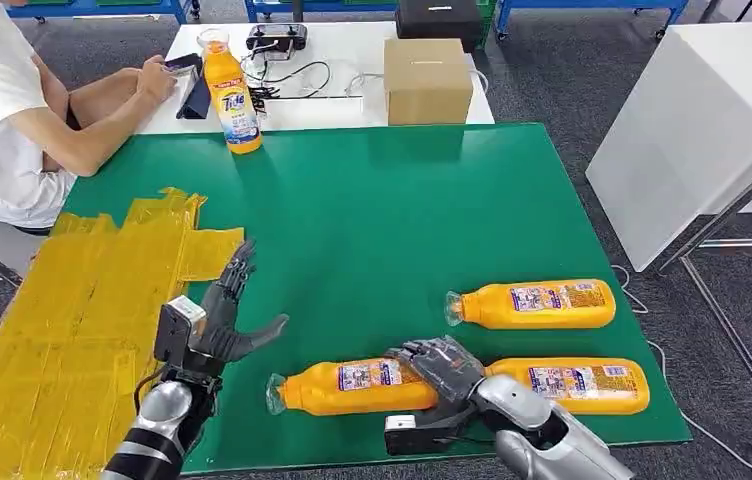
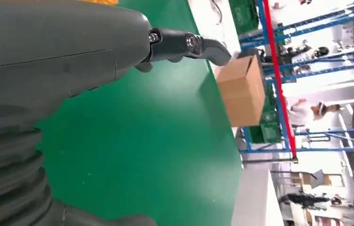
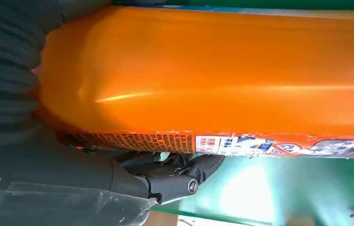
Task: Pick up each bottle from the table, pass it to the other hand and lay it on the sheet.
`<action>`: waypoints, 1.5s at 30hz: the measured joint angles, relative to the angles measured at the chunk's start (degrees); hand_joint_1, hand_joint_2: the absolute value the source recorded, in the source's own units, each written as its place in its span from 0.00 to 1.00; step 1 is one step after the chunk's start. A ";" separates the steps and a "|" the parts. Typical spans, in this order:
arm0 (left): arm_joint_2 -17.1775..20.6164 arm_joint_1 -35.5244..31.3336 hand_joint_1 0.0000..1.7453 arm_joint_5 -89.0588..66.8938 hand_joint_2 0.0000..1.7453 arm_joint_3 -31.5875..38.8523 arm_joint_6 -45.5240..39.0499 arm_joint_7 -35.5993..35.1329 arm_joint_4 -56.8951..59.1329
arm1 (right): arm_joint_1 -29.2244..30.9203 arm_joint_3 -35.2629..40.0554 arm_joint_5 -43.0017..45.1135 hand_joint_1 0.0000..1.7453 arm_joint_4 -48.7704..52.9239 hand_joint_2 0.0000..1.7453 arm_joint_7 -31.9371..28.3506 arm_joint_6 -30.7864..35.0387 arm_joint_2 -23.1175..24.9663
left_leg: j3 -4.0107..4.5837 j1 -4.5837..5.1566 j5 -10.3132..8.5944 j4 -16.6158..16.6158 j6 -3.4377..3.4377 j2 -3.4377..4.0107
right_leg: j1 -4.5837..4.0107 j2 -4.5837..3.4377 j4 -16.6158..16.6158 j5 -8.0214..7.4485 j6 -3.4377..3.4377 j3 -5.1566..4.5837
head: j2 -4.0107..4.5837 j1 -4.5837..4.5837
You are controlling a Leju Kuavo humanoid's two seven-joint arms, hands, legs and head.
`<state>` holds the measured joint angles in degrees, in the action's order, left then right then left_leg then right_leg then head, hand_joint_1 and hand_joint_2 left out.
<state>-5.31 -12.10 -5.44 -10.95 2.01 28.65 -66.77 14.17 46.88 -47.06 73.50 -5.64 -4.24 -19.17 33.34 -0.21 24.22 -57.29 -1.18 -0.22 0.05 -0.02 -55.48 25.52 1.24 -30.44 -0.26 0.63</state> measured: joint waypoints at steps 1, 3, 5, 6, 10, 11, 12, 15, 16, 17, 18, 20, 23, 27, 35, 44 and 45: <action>0.00 -0.02 0.00 0.04 1.00 -0.09 0.00 0.04 0.02 | 0.12 0.09 0.00 0.93 -0.09 1.00 0.00 0.02 0.00 | 0.00 0.00 0.00 0.00 0.00 0.00 | 0.00 -0.01 0.00 0.00 0.00 0.00 | 0.00 0.00; -0.02 -0.05 0.00 0.07 1.00 -0.11 -0.02 0.07 0.07 | 0.21 0.17 0.00 1.00 -0.24 1.00 0.06 0.26 0.00 | 0.00 0.00 0.00 0.00 0.00 0.00 | -0.01 -0.01 0.00 0.00 0.00 -0.01 | 0.00 0.00; -0.02 -0.05 0.00 0.07 1.00 -0.13 -0.02 0.13 0.07 | 0.17 0.17 0.07 1.00 -0.31 1.00 0.26 1.12 0.04 | 0.00 0.00 0.00 0.01 0.00 0.01 | -0.02 -0.01 0.00 0.00 0.00 -0.01 | 0.00 -0.02; -0.02 -0.04 0.00 0.09 1.00 -0.13 -0.04 0.15 0.07 | 0.07 0.15 0.26 1.00 -0.39 1.00 0.50 2.22 0.13 | 0.00 0.00 0.00 0.01 0.00 0.01 | -0.02 -0.01 0.00 0.00 0.00 0.00 | 0.00 0.00; -0.02 0.43 0.00 0.15 1.00 -0.13 -0.13 0.17 -0.50 | -2.14 -1.75 0.98 1.00 -0.39 1.00 2.01 6.49 2.16 | 0.06 -0.01 0.00 0.02 0.00 0.00 | -0.05 -0.01 -0.01 0.00 0.00 -0.03 | 0.00 0.00; -0.02 0.54 0.00 0.15 1.00 -0.11 -0.13 0.17 -0.63 | -2.41 -2.03 1.03 1.00 -0.39 1.00 2.21 6.79 2.53 | 0.06 -0.01 0.00 0.02 0.00 0.00 | -0.05 -0.01 -0.01 0.00 0.00 -0.03 | 0.00 -0.02; -0.02 0.63 0.00 0.13 1.00 -0.13 -0.13 0.17 -0.70 | -2.68 -2.25 1.18 1.00 -0.39 1.00 2.30 7.30 2.78 | 0.06 -0.01 0.00 0.01 0.00 0.00 | -0.05 -0.01 -0.01 0.00 0.00 -0.04 | 0.00 0.00; -0.04 1.67 0.00 0.26 1.00 -0.11 -0.13 0.15 -2.25 | -5.16 -5.08 2.08 1.00 0.26 1.00 2.27 11.79 5.05 | 0.16 -0.02 0.00 0.02 0.01 -0.07 | -0.04 0.01 -0.01 0.01 -0.01 -0.08 | 0.00 0.00; -0.04 2.12 0.00 0.33 1.00 -0.11 -0.13 0.15 -3.06 | -6.15 -6.18 2.19 1.00 0.65 1.00 2.27 12.65 5.94 | 0.26 -0.02 -0.01 0.01 0.00 -0.08 | -0.04 0.01 -0.02 0.01 -0.01 -0.16 | 0.00 0.00; -0.04 2.42 0.00 0.33 1.00 -0.11 -0.13 0.15 -3.58 | -6.86 -6.86 2.19 1.00 0.98 1.00 2.25 12.96 6.57 | 0.35 -0.02 -0.01 0.01 0.00 -0.08 | -0.04 0.01 -0.02 0.01 -0.01 -0.25 | 0.00 -0.02; -0.04 2.68 0.00 0.39 1.00 -0.11 -0.11 0.13 -4.05 | -7.45 -7.37 2.23 1.00 1.29 1.00 2.03 13.11 7.15 | 0.41 -0.02 -0.01 0.01 0.00 -0.07 | -0.04 0.01 -0.02 0.01 -0.01 -0.31 | 0.00 -0.02; -0.07 3.32 0.00 0.79 1.00 -0.11 0.09 0.20 -5.20 | -9.02 -8.94 3.42 1.00 2.22 1.00 0.27 15.26 8.53 | 0.50 -0.02 -0.01 0.01 0.00 -0.09 | -0.04 0.01 -0.03 0.01 -0.01 -0.38 | 0.00 0.00; -0.22 4.64 0.00 2.39 1.00 -0.09 0.68 0.77 -7.11 | -11.11 -11.96 5.36 1.00 4.35 1.00 -2.21 18.25 10.95 | 0.62 -0.02 -0.01 0.01 0.01 -0.08 | -0.04 0.01 -0.03 0.01 -0.01 -0.50 | 0.00 -0.02; -1.36 7.30 0.00 8.40 1.00 0.94 0.79 1.40 -11.63 | -14.00 -16.03 8.07 1.00 7.89 1.00 -3.56 20.28 14.28 | 0.76 -0.02 0.00 0.01 0.01 -0.11 | -0.04 0.01 -0.03 0.02 -0.01 -0.63 | 0.00 -0.02; -3.41 8.66 0.00 17.36 1.00 4.11 -1.22 -0.70 -16.40 | -16.88 -20.96 14.80 1.00 11.26 1.00 -9.29 25.09 19.10 | 0.78 -0.02 0.00 0.01 0.01 -0.13 | -0.03 0.02 -0.03 0.02 -0.02 -0.65 | 0.00 0.00; -4.17 8.94 0.00 20.22 1.00 4.33 -0.59 -3.24 -18.45 | -18.15 -23.15 15.63 1.00 13.20 1.00 -9.84 26.05 20.96 | 0.79 -0.01 0.00 0.01 0.01 -0.13 | -0.02 0.02 -0.03 0.02 -0.02 -0.66 | 0.00 0.00; -4.17 8.94 0.00 20.65 1.00 4.31 -0.42 -3.78 -18.49 | -18.23 -23.26 15.63 1.00 13.27 1.00 -9.88 26.05 21.05 | 0.79 -0.01 0.00 0.01 0.01 -0.13 | -0.02 0.02 -0.03 0.02 -0.02 -0.67 | 0.00 0.00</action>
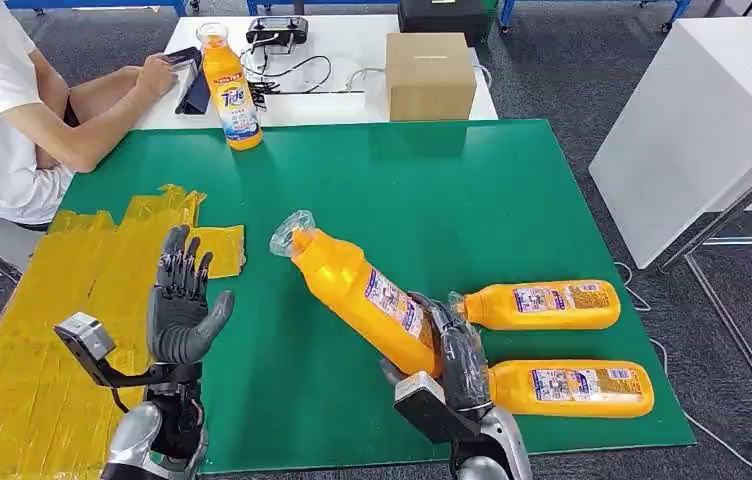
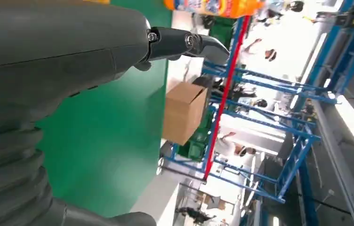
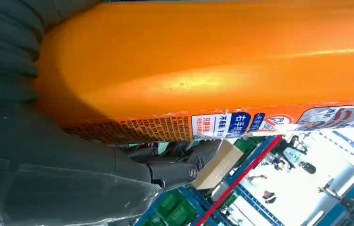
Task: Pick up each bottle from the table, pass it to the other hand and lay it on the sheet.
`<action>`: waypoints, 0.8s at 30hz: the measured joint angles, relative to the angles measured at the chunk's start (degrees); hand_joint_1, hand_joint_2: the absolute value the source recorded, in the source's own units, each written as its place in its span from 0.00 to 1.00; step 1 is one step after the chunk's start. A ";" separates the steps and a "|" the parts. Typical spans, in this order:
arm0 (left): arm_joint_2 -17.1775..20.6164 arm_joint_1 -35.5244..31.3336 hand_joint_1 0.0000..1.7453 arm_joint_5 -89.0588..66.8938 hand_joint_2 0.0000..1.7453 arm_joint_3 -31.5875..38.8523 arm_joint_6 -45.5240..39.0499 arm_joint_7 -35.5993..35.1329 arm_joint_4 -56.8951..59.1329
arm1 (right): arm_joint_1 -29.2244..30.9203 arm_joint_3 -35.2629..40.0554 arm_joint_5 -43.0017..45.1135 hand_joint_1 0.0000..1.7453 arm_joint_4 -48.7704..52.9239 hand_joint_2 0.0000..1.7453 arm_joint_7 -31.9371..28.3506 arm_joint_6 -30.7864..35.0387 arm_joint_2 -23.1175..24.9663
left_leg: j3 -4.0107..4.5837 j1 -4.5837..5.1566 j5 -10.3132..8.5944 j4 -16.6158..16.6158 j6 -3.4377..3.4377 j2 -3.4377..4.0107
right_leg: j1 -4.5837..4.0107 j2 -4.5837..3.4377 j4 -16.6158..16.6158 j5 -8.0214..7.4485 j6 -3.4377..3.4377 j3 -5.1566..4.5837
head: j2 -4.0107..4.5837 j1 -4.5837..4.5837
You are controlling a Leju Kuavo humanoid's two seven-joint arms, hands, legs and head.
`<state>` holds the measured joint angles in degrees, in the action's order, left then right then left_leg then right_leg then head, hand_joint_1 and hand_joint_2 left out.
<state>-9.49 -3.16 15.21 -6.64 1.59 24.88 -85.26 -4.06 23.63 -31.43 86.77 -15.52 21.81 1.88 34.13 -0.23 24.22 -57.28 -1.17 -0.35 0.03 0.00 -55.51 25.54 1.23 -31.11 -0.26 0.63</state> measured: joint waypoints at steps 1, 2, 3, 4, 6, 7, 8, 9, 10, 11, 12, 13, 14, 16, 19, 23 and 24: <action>-0.02 0.00 0.00 0.37 1.00 0.00 0.28 -0.44 0.00 | -0.07 -0.07 0.09 1.00 0.00 1.00 -0.02 0.13 0.04 | 0.00 0.00 0.00 0.00 0.00 0.00 | 0.00 0.00 0.00 0.00 0.00 0.00 | 0.00 0.00; -0.02 0.00 0.00 0.87 1.00 -0.04 0.72 -1.00 0.00 | -0.15 -0.09 0.15 1.00 0.02 1.00 -0.09 0.24 0.07 | 0.00 0.00 0.00 0.00 0.00 0.00 | 0.00 0.00 0.00 0.00 0.00 0.00 | 0.00 -0.02; 0.00 0.00 0.00 1.78 1.00 -0.18 1.47 -1.84 0.00 | -0.24 -0.11 0.15 1.00 0.00 1.00 -0.11 0.33 0.07 | 0.00 0.00 0.00 0.00 0.00 0.00 | 0.00 0.00 0.00 0.00 0.00 0.00 | 0.00 0.00; 0.00 0.00 0.00 2.98 1.00 -0.33 2.56 -2.96 0.00 | -0.31 -0.13 0.17 1.00 0.00 1.00 -0.18 0.48 0.09 | 0.00 0.00 0.00 0.00 0.00 0.00 | 0.00 0.00 0.00 0.00 0.00 -0.01 | 0.00 0.00; 0.11 0.00 0.00 5.41 1.00 -1.14 5.43 -5.46 0.00 | -0.34 -0.13 0.35 1.00 0.00 1.00 -0.52 0.81 0.15 | 0.00 0.00 0.00 0.00 0.00 0.00 | 0.00 0.00 0.00 0.00 0.00 0.00 | 0.00 0.00; 0.20 0.02 0.00 6.85 1.00 -1.66 7.14 -6.48 0.00 | -0.33 -0.13 0.42 1.00 0.00 1.00 -0.77 0.92 0.17 | 0.00 0.00 0.00 0.00 0.00 0.00 | 0.00 0.00 0.00 0.00 0.00 0.00 | 0.00 0.00; 0.37 0.04 0.00 8.54 1.00 -2.38 9.04 -7.23 0.00 | -0.33 -0.13 0.46 1.00 0.00 1.00 -1.18 1.01 0.20 | 0.00 0.00 0.00 0.00 0.00 0.00 | 0.00 0.00 0.00 0.00 0.00 0.01 | 0.00 0.00; 0.50 0.06 0.00 9.54 1.00 -3.02 10.32 -7.63 0.00 | -0.32 -0.13 0.46 1.00 0.00 1.00 -1.49 1.01 0.26 | 0.00 0.00 0.00 0.00 0.00 0.00 | 0.00 0.00 0.00 0.00 0.00 0.01 | 0.00 0.00; 0.63 0.08 0.00 10.06 1.00 -3.63 11.15 -7.85 0.00 | -0.31 -0.13 0.48 1.00 0.00 1.00 -1.64 1.03 0.33 | 0.01 0.00 0.00 0.00 0.00 0.00 | 0.00 0.00 0.00 0.00 0.00 0.01 | 0.00 0.00; 0.81 0.08 0.00 10.52 1.00 -4.37 11.85 -8.07 -0.05 | -0.29 -0.11 0.50 1.00 0.00 1.00 -1.92 1.03 0.42 | 0.01 0.00 0.00 0.00 0.00 0.00 | 0.00 0.00 0.00 0.00 0.00 0.01 | 0.00 0.00; 0.96 0.09 0.00 10.69 1.00 -5.01 12.38 -8.16 -0.20 | -0.26 -0.13 0.52 1.00 -0.02 1.00 -2.36 1.03 0.48 | 0.02 0.00 0.00 0.00 0.00 0.00 | 0.00 0.00 0.00 0.00 0.00 0.00 | 0.00 -0.02; 1.16 0.07 0.00 10.98 1.00 -5.69 12.90 -8.31 -0.37 | -0.19 -0.11 0.63 1.00 -0.02 1.00 -2.84 1.03 0.57 | 0.02 0.00 0.00 0.00 0.00 -0.01 | 0.00 0.00 0.00 0.00 0.00 0.00 | 0.00 0.00; 1.38 0.07 0.00 11.13 1.00 -6.43 13.27 -8.46 -0.55 | -0.08 -0.11 0.81 1.00 -0.04 1.00 -3.46 1.03 0.74 | 0.02 0.00 0.00 0.00 0.00 -0.01 | 0.00 0.00 0.00 0.00 0.00 0.00 | 0.00 0.00; 1.66 -0.12 0.00 11.21 1.00 -8.06 13.71 -8.59 -0.66 | 0.49 0.04 1.20 1.00 -0.32 1.00 -4.54 0.99 1.22 | 0.02 0.00 0.00 0.00 0.00 0.00 | 0.00 0.00 0.00 0.00 0.00 -0.01 | 0.00 -0.02; 1.99 -0.66 0.00 11.28 1.00 -9.81 13.86 -8.59 -0.66 | 1.75 0.50 1.55 1.00 -1.22 1.00 -5.14 0.68 1.92 | 0.02 0.00 0.00 0.00 0.00 0.00 | -0.01 0.00 0.00 0.00 0.00 -0.01 | 0.00 0.00; 2.43 -1.77 0.00 11.28 1.00 -11.45 13.86 -8.61 -0.64 | 3.52 1.77 1.53 1.00 -3.19 1.00 -5.68 0.68 2.84 | 0.01 -0.01 -0.01 0.00 0.00 0.00 | -0.02 0.00 -0.01 0.00 0.00 0.00 | 0.00 0.00; 2.47 -1.92 0.00 11.30 1.00 -11.74 13.88 -8.61 -0.64 | 3.77 1.97 1.53 1.00 -3.59 1.00 -5.70 0.68 3.04 | 0.01 -0.01 -0.01 0.00 0.00 0.00 | -0.01 0.00 -0.01 0.00 0.00 0.00 | 0.00 -0.02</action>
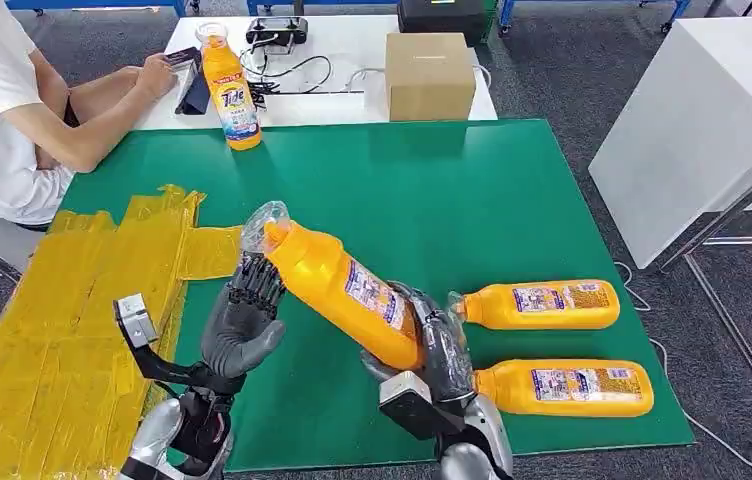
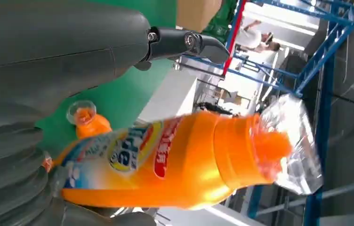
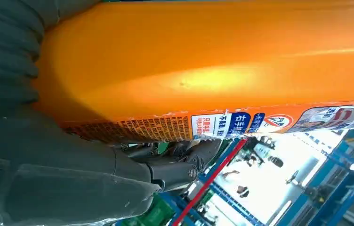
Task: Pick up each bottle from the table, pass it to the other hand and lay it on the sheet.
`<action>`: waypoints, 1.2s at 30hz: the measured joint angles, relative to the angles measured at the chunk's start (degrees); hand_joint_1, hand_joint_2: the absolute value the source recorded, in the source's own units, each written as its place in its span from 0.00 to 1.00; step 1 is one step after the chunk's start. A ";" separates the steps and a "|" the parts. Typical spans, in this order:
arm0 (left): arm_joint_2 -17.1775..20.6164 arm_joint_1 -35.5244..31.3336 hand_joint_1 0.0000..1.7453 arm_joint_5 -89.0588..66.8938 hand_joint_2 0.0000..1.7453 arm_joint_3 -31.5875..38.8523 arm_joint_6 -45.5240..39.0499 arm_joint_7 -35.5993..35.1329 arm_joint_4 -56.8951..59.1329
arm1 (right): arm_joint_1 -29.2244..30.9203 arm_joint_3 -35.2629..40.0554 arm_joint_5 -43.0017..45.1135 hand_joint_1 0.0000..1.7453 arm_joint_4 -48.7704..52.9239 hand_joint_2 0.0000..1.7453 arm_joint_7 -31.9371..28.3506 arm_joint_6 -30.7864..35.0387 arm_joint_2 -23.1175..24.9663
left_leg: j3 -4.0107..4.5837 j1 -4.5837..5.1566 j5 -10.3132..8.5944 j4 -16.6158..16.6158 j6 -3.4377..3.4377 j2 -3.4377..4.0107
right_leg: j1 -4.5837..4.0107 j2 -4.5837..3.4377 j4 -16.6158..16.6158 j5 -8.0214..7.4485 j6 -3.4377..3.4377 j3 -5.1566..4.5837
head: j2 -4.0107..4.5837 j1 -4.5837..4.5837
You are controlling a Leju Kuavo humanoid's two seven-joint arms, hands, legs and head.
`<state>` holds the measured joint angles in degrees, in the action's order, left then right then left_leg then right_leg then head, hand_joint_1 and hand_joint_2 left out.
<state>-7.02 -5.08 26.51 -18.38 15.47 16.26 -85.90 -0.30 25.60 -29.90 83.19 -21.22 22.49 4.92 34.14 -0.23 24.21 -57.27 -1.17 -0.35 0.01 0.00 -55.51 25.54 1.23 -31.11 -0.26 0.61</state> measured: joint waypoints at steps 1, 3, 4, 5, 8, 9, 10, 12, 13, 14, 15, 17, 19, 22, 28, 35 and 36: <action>0.04 -0.13 0.00 0.00 1.00 -0.30 0.02 0.00 0.00 | 0.20 0.22 0.00 1.00 -0.46 1.00 -0.02 0.00 0.17 | 0.00 0.00 0.00 0.00 0.00 -0.01 | 0.00 0.00 0.00 0.00 0.00 0.00 | 0.00 0.02; 0.13 -0.33 0.00 0.07 1.00 -0.72 0.09 0.00 0.00 | 0.76 0.63 0.00 1.00 -1.36 1.00 -0.02 0.00 0.44 | 0.01 0.00 0.00 0.00 0.00 0.00 | 0.00 0.00 0.00 0.00 0.00 -0.01 | 0.00 0.02; 0.22 -0.47 0.00 0.07 1.00 -0.92 0.18 -0.02 0.02 | 1.21 0.90 0.00 1.00 -2.08 1.00 -0.02 -0.07 0.61 | 0.01 0.00 0.00 0.00 0.00 0.02 | 0.00 0.00 0.00 0.00 0.00 -0.01 | 0.00 0.02; 0.28 -0.70 0.00 0.07 1.00 -1.20 0.24 -0.02 0.09 | 1.79 1.22 -0.02 1.00 -3.14 1.00 -0.02 -0.35 0.81 | 0.01 0.00 0.00 0.00 0.00 0.02 | 0.01 0.00 0.00 0.00 0.00 -0.02 | 0.00 0.02; 0.37 -1.31 0.00 0.09 1.00 -1.88 0.26 -0.07 0.41 | 3.09 2.32 -0.81 1.00 -5.84 1.00 0.00 -0.70 1.40 | 0.01 0.00 0.00 0.00 0.00 -0.01 | 0.01 0.01 0.00 0.00 0.00 -0.02 | 0.00 0.02; 0.39 -1.36 0.00 0.13 1.00 -1.88 0.26 -0.07 0.48 | 3.34 2.64 -0.94 1.00 -6.51 1.00 0.00 -0.70 1.57 | 0.01 0.00 0.00 0.00 0.00 -0.01 | 0.01 0.00 0.00 0.00 0.00 -0.02 | 0.00 0.00; 0.46 -1.46 0.00 0.15 1.00 -1.90 0.26 -0.07 0.61 | 3.61 2.90 -1.05 1.00 -7.14 1.00 0.00 -0.70 1.72 | 0.01 0.00 0.00 0.00 0.00 0.00 | 0.01 0.00 0.00 0.00 0.00 -0.02 | 0.00 0.00; 0.50 -1.78 0.00 0.31 1.00 -1.99 0.26 -0.07 0.79 | 4.18 3.39 -1.82 1.00 -8.42 1.00 0.20 -0.70 1.90 | 0.01 0.00 0.00 0.00 0.00 -0.01 | 0.01 0.00 0.00 0.00 0.00 -0.01 | 0.00 0.02; 0.52 -1.94 0.00 0.33 1.00 -2.03 0.26 -0.07 0.90 | 4.58 3.89 -2.60 1.00 -9.14 1.00 0.57 -0.88 1.97 | 0.01 0.00 0.00 0.00 0.00 0.00 | 0.00 0.00 0.00 0.00 0.00 -0.02 | 0.00 0.02; 0.59 -2.13 0.00 0.37 1.00 -2.03 0.26 -0.07 1.09 | 5.04 4.63 -3.78 1.00 -10.18 1.00 0.98 -1.07 2.03 | 0.01 0.00 0.00 0.00 0.00 0.00 | 0.00 0.00 0.00 0.00 0.00 -0.02 | 0.00 0.02; 0.68 -2.37 0.00 0.39 1.00 -2.03 0.26 -0.07 1.29 | 5.70 5.31 -4.66 1.00 -11.15 1.00 1.38 -1.22 2.08 | 0.01 0.00 0.00 0.00 0.00 0.03 | 0.00 0.00 0.00 0.00 0.00 -0.02 | 0.00 0.02; 0.79 -2.63 0.00 0.39 1.00 -2.03 0.24 -0.07 1.73 | 6.72 6.82 -5.79 1.00 -13.38 1.00 2.03 -1.49 2.25 | 0.00 -0.01 0.00 0.00 0.00 0.03 | 0.00 -0.01 0.00 0.00 0.00 -0.02 | 0.00 0.02; 0.79 -2.76 0.00 0.39 1.00 -2.10 0.22 -0.07 2.06 | 7.21 8.44 -6.71 1.00 -15.13 1.00 2.16 -1.68 2.47 | 0.00 -0.01 0.00 0.00 0.00 -0.01 | 0.00 0.01 0.00 0.00 0.00 -0.02 | 0.00 0.02; 0.98 -2.74 0.00 0.39 1.00 -2.08 0.22 -0.07 2.43 | 7.81 8.98 -6.71 1.00 -16.37 1.00 2.36 -1.68 2.71 | 0.01 -0.01 0.00 0.00 0.00 0.02 | 0.01 0.00 -0.01 0.00 0.00 -0.03 | 0.00 0.00; 1.27 -2.74 0.00 0.37 1.00 -2.08 0.22 -0.07 2.95 | 9.04 9.81 -6.71 1.00 -18.51 1.00 2.40 -1.70 2.86 | 0.02 0.00 0.00 0.00 0.00 0.01 | 0.02 0.00 0.00 0.00 0.00 -0.05 | 0.00 0.00; 1.33 -2.73 0.65 0.35 1.00 -2.07 0.20 -0.07 3.06 | 9.39 9.97 -6.71 1.00 -19.39 1.00 2.40 -1.81 2.97 | 0.02 0.00 0.00 -0.01 0.00 0.02 | 0.02 0.00 0.00 0.00 0.00 -0.05 | 0.00 0.02; 1.38 -2.72 1.00 0.35 1.00 -2.08 0.20 -0.07 3.08 | 9.41 10.08 -6.71 1.00 -19.43 1.00 2.40 -1.88 2.97 | 0.02 0.00 0.00 -0.01 0.00 0.02 | 0.01 0.00 0.00 0.00 0.00 -0.05 | 0.00 0.02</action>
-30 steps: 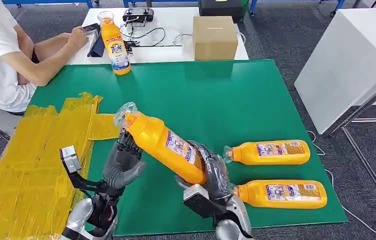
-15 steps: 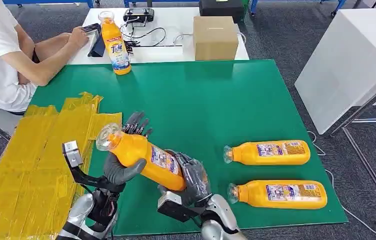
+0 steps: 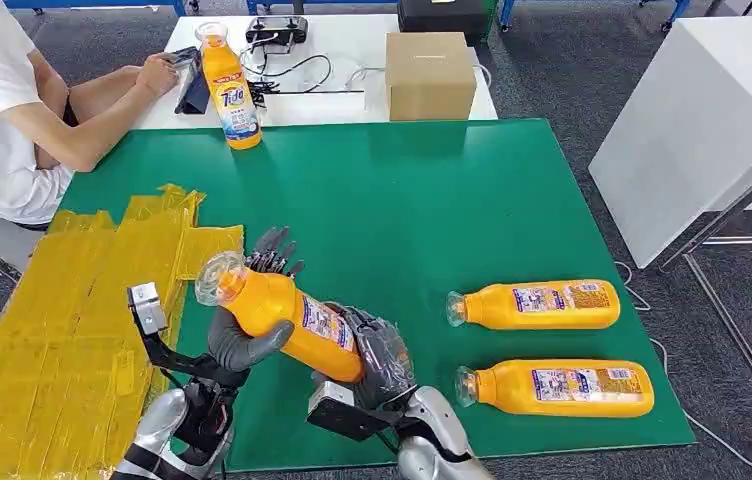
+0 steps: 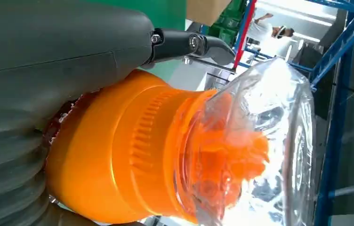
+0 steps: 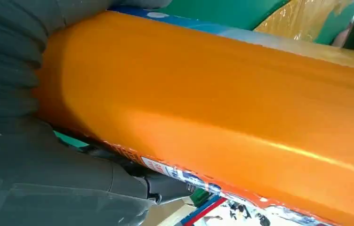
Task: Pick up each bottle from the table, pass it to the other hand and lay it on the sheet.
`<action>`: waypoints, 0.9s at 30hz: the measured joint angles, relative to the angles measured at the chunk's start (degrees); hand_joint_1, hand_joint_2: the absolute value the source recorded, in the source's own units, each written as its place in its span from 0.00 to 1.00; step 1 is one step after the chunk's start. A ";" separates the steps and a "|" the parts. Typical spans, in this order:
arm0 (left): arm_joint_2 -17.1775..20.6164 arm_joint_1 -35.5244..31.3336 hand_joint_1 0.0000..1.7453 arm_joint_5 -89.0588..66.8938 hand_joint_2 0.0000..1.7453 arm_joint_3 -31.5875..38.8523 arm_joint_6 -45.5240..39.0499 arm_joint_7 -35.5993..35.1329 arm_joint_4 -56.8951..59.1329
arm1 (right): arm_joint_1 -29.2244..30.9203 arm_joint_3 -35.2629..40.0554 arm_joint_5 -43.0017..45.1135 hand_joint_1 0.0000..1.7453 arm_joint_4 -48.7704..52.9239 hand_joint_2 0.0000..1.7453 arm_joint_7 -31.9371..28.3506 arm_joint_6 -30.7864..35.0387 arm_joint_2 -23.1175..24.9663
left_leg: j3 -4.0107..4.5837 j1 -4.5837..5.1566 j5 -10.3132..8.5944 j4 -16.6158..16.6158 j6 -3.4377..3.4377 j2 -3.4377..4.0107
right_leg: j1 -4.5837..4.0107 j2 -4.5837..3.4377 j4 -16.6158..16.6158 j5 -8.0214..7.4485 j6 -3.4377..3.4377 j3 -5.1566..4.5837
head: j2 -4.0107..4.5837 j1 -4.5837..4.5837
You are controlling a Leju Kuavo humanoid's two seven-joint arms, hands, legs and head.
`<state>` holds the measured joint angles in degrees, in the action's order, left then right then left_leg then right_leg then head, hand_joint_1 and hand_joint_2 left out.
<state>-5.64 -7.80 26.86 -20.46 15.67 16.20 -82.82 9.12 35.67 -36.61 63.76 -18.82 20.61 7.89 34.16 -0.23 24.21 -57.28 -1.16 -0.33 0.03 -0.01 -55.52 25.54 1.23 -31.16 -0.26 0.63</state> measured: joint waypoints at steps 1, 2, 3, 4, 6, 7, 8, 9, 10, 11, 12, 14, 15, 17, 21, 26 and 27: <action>0.02 0.00 1.00 -0.02 1.00 0.00 -0.07 0.00 0.07 | 0.02 0.11 0.00 1.00 -0.04 1.00 0.00 0.00 0.00 | 0.00 0.00 0.00 0.00 0.00 0.00 | 0.00 0.00 0.00 0.00 0.00 0.00 | 0.00 0.00; 0.02 0.00 1.00 -0.07 1.00 0.04 -0.35 0.08 0.20 | 0.05 0.28 0.00 1.00 -0.09 1.00 0.06 0.00 0.00 | 0.00 0.00 0.00 0.00 0.00 0.00 | 0.00 0.00 0.00 0.00 0.00 -0.01 | 0.00 0.00; 0.02 0.03 1.00 -0.35 1.00 0.09 -0.61 0.24 0.26 | 0.05 0.39 0.00 1.00 -0.09 1.00 0.22 0.07 0.00 | 0.00 0.00 0.00 0.00 0.00 0.00 | 0.00 0.00 0.00 0.00 0.00 -0.01 | 0.00 0.00; 0.02 0.05 1.00 -0.63 1.00 0.17 -1.05 0.35 0.26 | 0.04 0.46 0.02 0.99 -0.09 1.00 0.46 0.15 0.00 | 0.00 0.00 0.00 0.00 0.00 0.00 | 0.00 0.00 0.00 0.00 0.00 -0.01 | 0.00 0.00; 0.02 0.06 1.00 -1.29 1.00 0.24 -1.99 0.68 0.28 | 0.03 0.52 0.20 1.00 -0.07 1.00 0.92 0.20 -0.02 | 0.00 0.00 0.00 0.00 0.00 0.00 | 0.00 0.00 0.00 0.00 0.00 -0.02 | 0.00 0.00; 0.02 0.12 1.00 -1.53 1.00 0.26 -2.45 0.74 0.28 | 0.01 0.55 0.33 1.00 -0.04 1.00 1.05 0.24 -0.02 | 0.00 0.00 0.00 0.00 0.00 0.01 | 0.00 0.00 0.00 0.00 0.00 -0.02 | 0.00 0.00; 0.02 0.18 1.00 -1.75 1.00 0.28 -2.56 0.85 0.28 | -0.05 0.55 0.42 1.00 -0.02 1.00 1.11 0.24 -0.02 | 0.00 0.00 0.00 0.00 0.00 0.01 | 0.00 0.00 0.00 0.00 0.00 -0.02 | 0.00 -0.02; 0.02 0.27 1.00 -1.84 1.00 0.28 -2.82 0.98 0.28 | -0.14 0.55 0.57 1.00 0.02 1.00 1.11 0.28 -0.04 | 0.00 0.00 0.00 0.00 0.00 0.01 | 0.00 0.00 0.00 0.00 0.00 -0.02 | 0.00 0.00; 0.02 0.34 1.00 -1.92 1.00 0.28 -3.02 1.12 0.28 | -0.21 0.55 0.70 1.00 0.02 1.00 1.11 0.35 -0.04 | 0.00 0.00 0.00 0.00 0.00 0.01 | 0.00 0.00 0.00 0.00 0.00 -0.02 | 0.00 0.00; 0.02 0.38 1.00 -2.10 1.00 0.28 -3.19 1.18 0.28 | -0.35 0.55 0.76 1.00 0.04 1.00 1.11 0.59 -0.04 | 0.00 0.00 0.00 0.00 0.00 0.01 | 0.00 0.00 0.00 0.00 0.00 -0.02 | 0.00 0.00; 0.00 0.39 1.00 -2.30 1.00 0.28 -3.39 1.18 0.28 | -0.53 0.55 0.87 0.99 0.15 1.00 1.09 0.79 -0.04 | 0.01 0.00 0.00 0.00 0.00 0.00 | 0.00 0.00 0.00 0.00 0.00 -0.02 | 0.00 0.00; 0.00 0.38 1.00 -2.62 1.00 0.26 -3.45 1.29 0.31 | -0.86 0.55 0.96 1.00 0.42 1.00 1.00 1.18 -0.07 | 0.01 0.00 0.00 0.00 0.00 0.01 | 0.00 0.00 0.00 0.00 0.00 -0.02 | 0.00 0.00; 0.00 0.37 1.00 -2.97 1.00 0.26 -3.45 1.40 0.29 | -1.00 0.55 1.07 1.00 0.68 1.00 0.94 1.22 -0.11 | 0.01 0.00 0.00 0.00 0.00 0.01 | 0.00 0.00 0.00 0.00 0.00 -0.02 | 0.00 0.00; 0.00 0.37 1.00 -3.43 1.00 0.26 -3.45 1.68 0.28 | -1.43 0.50 1.22 1.00 1.49 1.00 0.87 1.38 -0.33 | 0.00 0.00 0.00 0.00 0.00 0.00 | 0.00 0.00 0.00 0.00 0.00 -0.02 | 0.00 -0.02; -0.02 0.36 1.00 -4.13 1.00 0.24 -3.08 2.25 0.28 | -2.35 0.06 1.27 1.00 4.09 1.00 0.83 2.43 -1.05 | 0.01 0.00 0.00 0.00 0.00 0.00 | 0.00 0.00 0.00 0.00 0.00 -0.01 | 0.00 0.00; -0.18 0.23 1.00 -4.94 1.00 0.11 -2.49 2.69 0.24 | -3.89 -0.90 1.22 0.00 8.46 1.00 0.68 3.15 -2.16 | 0.02 0.00 0.00 0.00 0.00 -0.02 | 0.00 0.01 0.00 0.00 0.00 0.00 | 0.00 0.00; -0.22 0.21 1.00 -5.31 1.00 0.02 -2.38 2.82 0.20 | -4.48 -1.38 1.22 0.00 9.62 1.00 0.50 3.50 -2.45 | 0.02 0.00 0.00 0.00 0.00 -0.03 | 0.00 0.01 0.00 0.00 0.00 0.00 | 0.00 0.00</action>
<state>-5.86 -7.59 21.55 -20.43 13.29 19.02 -82.62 4.64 34.29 -35.39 73.38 -18.32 24.11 5.44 34.18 -0.23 24.21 -57.28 -1.16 -0.36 0.03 0.00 -55.52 25.54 1.23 -31.16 -0.26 0.63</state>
